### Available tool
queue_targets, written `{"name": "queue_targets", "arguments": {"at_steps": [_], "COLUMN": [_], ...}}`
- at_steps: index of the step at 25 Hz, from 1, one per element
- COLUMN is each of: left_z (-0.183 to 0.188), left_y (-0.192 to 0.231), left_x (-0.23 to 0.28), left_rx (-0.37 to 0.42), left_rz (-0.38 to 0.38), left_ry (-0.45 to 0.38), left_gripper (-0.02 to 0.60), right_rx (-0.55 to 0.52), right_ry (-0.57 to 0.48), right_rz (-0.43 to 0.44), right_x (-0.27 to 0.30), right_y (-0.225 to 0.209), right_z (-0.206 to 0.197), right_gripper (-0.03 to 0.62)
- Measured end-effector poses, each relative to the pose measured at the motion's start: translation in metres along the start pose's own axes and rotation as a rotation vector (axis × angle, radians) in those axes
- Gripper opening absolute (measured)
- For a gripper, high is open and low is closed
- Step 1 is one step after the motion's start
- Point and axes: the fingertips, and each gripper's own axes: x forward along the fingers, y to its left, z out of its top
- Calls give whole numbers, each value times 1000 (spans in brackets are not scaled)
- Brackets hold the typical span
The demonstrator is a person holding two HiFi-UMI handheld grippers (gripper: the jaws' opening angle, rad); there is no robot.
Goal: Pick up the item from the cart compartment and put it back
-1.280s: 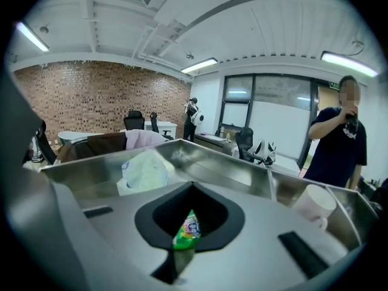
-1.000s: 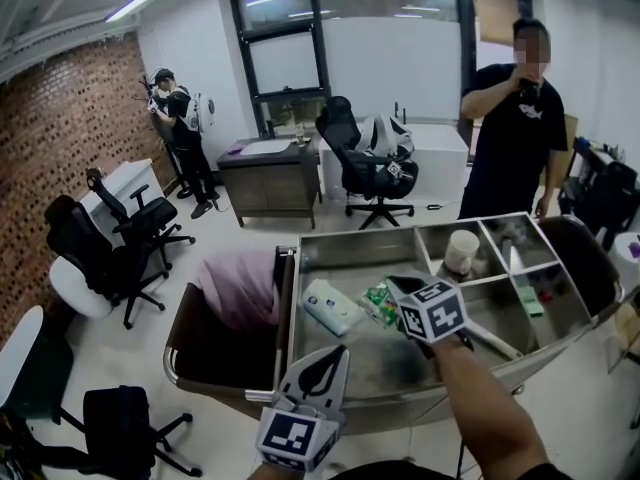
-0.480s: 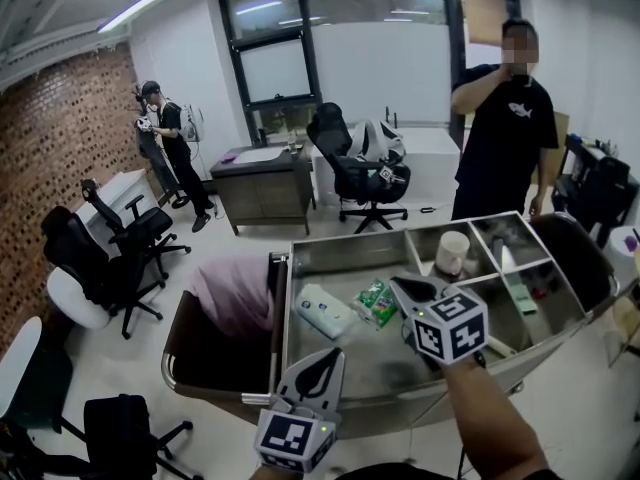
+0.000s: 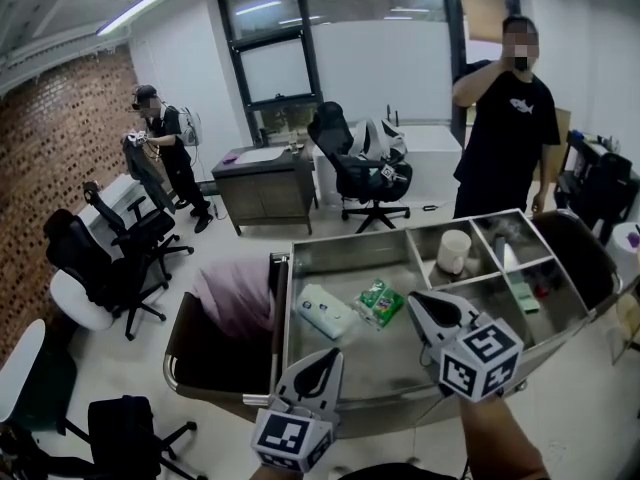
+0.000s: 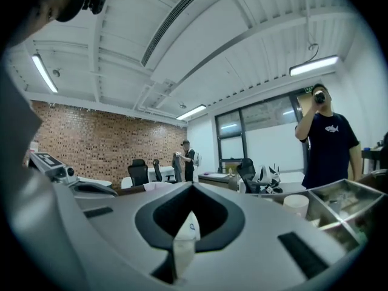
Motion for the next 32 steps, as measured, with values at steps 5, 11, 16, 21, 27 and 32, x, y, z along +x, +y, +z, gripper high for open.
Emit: {"name": "queue_targets", "arguments": {"at_steps": [5, 11, 16, 21, 27, 32], "left_z": [0, -3, -6, -8, -8, -7], "left_y": [1, 3, 5, 4, 0, -5], "left_x": [0, -2, -6, -7, -7, -7], "left_rx": [-1, 34, 32, 36, 42, 38], "left_rz": [5, 19, 25, 26, 21, 16], "left_ry": [4, 10, 16, 15, 13, 19], "left_gripper": [0, 0, 0, 0, 0, 0], "right_rx": [10, -5, 21, 45, 32, 29], "right_ry": [-64, -99, -56, -31, -42, -22], "right_rz": [10, -20, -23, -33, -33, -18], "right_x": [-29, -60, -80, -86, -85, -81], "right_y": [3, 1, 7, 6, 6, 9], "right_z": [10, 1, -27, -46, -41, -46], "right_gripper": [18, 20, 18, 18, 18, 18]}}
